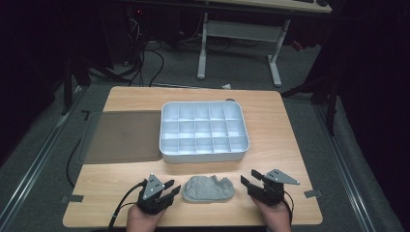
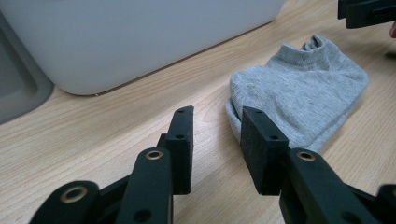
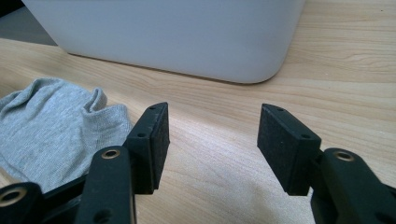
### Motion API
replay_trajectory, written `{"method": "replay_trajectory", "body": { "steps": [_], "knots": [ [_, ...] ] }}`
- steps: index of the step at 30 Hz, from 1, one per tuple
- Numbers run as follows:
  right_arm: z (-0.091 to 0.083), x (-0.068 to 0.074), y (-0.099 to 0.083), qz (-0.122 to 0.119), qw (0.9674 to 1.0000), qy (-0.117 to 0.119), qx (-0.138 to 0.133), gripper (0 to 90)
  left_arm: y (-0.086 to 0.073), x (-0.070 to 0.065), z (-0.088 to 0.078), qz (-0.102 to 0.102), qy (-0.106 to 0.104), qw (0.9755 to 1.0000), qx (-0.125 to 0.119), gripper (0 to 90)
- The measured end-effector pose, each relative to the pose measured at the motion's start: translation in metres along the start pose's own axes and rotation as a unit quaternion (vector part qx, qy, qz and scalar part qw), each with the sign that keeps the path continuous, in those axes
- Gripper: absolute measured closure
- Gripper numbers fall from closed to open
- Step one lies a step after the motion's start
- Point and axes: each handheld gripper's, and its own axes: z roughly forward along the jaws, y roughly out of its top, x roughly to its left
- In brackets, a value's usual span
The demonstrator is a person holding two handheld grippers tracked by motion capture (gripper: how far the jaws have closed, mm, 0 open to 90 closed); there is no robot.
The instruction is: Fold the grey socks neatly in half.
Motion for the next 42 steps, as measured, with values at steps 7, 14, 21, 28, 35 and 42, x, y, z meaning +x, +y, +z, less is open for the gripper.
{"method": "replay_trajectory", "body": {
  "steps": [7,14,21,28,35,42],
  "knots": [
    [0.001,0.001,-0.001,-0.002,1.0,0.005,0.004,44.9,0.006,-0.01,0.005,0.0,-0.01,0.9999,-0.006,65.5],
    [0.0,0.004,0.0,-0.007,0.9999,0.009,0.003,45.8,0.012,-0.031,0.025,0.014,-0.008,0.9998,0.009,67.4],
    [-0.002,0.013,0.003,0.002,0.9984,0.054,0.018,55.6,0.01,-0.039,0.036,0.02,0.03,0.999,0.026,87.5],
    [0.008,0.033,0.002,-0.023,0.9956,0.073,0.053,57.1,0.009,-0.037,0.035,0.016,0.037,0.999,0.018,90.0],
    [0.014,0.039,0.0,-0.035,0.9945,0.068,0.072,57.1,0.01,-0.037,0.028,0.021,0.04,0.999,0.001,90.0],
    [0.018,0.042,-0.001,-0.043,0.9937,0.061,0.084,57.4,0.008,-0.038,0.034,0.044,0.036,0.998,0.029,74.2]
  ]
}}
